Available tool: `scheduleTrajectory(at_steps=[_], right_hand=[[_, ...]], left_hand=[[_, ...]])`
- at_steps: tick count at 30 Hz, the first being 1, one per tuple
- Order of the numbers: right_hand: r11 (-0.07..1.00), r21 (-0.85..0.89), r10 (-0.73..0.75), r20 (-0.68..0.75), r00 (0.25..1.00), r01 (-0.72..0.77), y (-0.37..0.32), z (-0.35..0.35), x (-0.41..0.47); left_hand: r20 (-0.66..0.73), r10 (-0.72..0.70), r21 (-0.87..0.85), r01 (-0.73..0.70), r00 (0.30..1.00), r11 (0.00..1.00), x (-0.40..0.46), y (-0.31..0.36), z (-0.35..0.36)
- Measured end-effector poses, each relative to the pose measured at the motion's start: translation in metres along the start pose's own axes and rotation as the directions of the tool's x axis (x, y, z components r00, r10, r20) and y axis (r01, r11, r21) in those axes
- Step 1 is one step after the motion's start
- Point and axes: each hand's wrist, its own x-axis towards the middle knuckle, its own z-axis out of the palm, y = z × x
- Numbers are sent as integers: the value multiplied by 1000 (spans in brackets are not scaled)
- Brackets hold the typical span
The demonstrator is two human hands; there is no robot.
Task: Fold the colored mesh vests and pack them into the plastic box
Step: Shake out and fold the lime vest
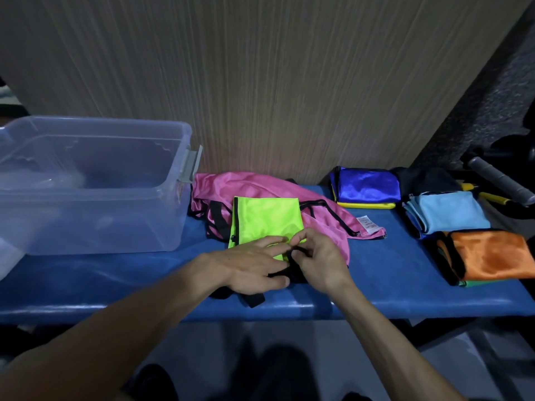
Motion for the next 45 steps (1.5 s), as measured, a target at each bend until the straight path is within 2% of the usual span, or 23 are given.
scheduleTrajectory(at_steps=[6, 9, 12, 14, 16, 19, 21, 23, 25, 28, 31, 34, 39, 45], right_hand=[[997, 13, 82, -3, 997, -82, 0, 0, 7], [997, -52, 57, 2, 998, -57, 3, 3, 7], [963, -261, -88, -60, 994, 69, 8, 11, 5], [873, -476, -171, -102, 980, 103, 6, 11, 2], [791, -593, -239, -76, 968, 149, 0, 10, 0], [740, -643, -284, -30, 958, 198, -6, 13, -1], [720, -665, -284, -18, 959, 201, -7, 14, -2], [718, -662, -299, -12, 954, 217, -6, 12, -3], [706, -659, -341, 6, 940, 260, -4, 8, -4], [653, -670, -408, 81, 909, 353, -2, 3, -6], [617, -684, -381, 174, 908, 390, -1, -2, -12], [559, -716, -350, 252, 902, 417, 0, -6, -19], [482, -767, -440, 206, 874, 423, 4, 3, -28], [447, -795, -559, 109, 822, 410, 14, 19, -28]], left_hand=[[-155, 80, 25, -78, 985, 997, 0, -10, 6], [-285, 71, -65, -93, 956, 994, -15, -16, -4], [-455, 22, -150, -101, 890, 983, -40, -25, -18], [-521, -21, -182, -87, 853, 980, -60, -29, -24], [-505, -86, -202, -20, 859, 979, -79, -30, -27], [-258, -261, -222, 205, 930, 953, -103, -27, -24], [-124, -343, -177, 319, 931, 931, -109, -22, -12], [-166, -352, -128, 334, 921, 934, -107, -16, 4], [-310, -337, -148, 305, 889, 941, -103, -10, 15], [-483, -372, -313, 241, 793, 919, -103, -2, 20], [-554, -420, -450, 166, 719, 877, -100, 9, 27], [-630, -392, -373, 181, 671, 910, -90, 20, 33], [-604, -353, -204, 290, 714, 935, -75, 30, 33], [-540, -280, -83, 280, 794, 956, -73, 30, 38]])
